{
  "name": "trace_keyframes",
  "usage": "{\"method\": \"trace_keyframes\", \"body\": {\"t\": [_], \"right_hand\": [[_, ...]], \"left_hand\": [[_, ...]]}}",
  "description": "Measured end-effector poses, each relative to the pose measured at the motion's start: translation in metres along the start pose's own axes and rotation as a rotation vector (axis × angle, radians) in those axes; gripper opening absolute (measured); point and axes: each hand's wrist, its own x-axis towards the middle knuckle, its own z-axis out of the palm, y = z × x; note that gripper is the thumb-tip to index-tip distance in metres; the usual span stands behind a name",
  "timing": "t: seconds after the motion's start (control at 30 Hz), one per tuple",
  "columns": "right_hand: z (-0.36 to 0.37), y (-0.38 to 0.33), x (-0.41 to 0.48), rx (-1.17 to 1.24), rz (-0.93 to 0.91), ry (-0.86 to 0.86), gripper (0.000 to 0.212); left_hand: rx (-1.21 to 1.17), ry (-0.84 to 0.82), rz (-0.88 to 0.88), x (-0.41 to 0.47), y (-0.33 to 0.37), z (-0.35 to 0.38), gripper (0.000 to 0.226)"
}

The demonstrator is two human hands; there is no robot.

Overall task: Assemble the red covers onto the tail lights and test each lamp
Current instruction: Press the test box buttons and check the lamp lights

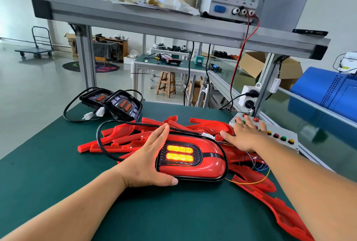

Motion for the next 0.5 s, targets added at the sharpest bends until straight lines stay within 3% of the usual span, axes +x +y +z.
{"method": "trace_keyframes", "body": {"t": [0.5], "right_hand": [[-0.0007,-0.0007,-0.0023,-0.034,-0.005,-0.003,0.091]], "left_hand": [[-0.01,-0.015,-0.014,-0.0006,0.0006,-0.0004,0.133]]}}
